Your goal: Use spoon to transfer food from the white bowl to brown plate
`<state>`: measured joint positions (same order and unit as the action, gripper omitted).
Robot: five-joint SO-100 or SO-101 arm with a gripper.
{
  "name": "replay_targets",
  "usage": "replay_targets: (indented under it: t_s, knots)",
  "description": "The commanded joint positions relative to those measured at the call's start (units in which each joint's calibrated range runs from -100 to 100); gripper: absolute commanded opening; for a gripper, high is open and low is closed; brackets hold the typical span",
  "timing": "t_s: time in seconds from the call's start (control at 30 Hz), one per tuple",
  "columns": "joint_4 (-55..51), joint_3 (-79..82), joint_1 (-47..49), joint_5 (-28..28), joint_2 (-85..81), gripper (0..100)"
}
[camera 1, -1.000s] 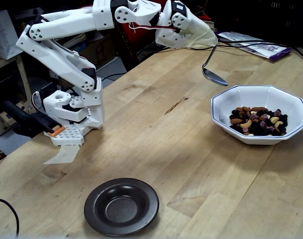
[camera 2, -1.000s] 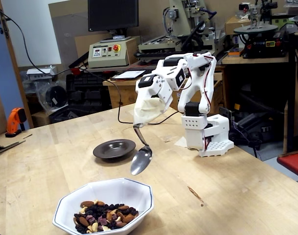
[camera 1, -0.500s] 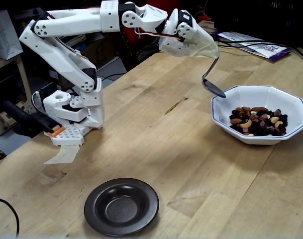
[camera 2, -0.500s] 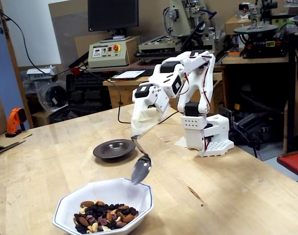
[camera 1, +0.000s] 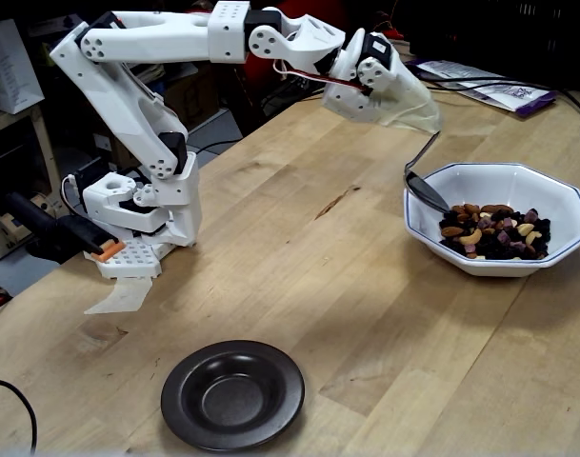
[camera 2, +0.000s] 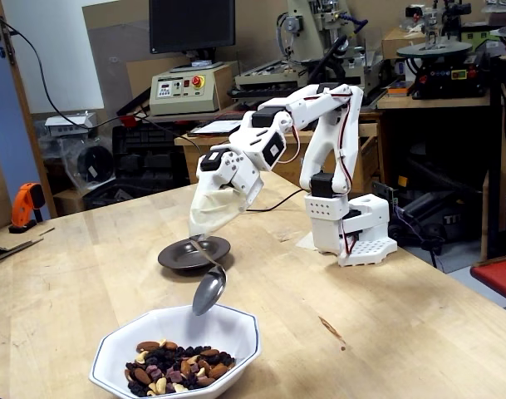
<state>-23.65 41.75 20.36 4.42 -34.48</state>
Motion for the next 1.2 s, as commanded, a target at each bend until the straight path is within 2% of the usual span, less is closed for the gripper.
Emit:
replay_targets:
  t_s: [0.0,1.17]
  knots:
    - [0.9,-7.2,-0.4,0.0,2.4,5]
    - [0.8,-9.9,-0.3,-0.1,17.8,5]
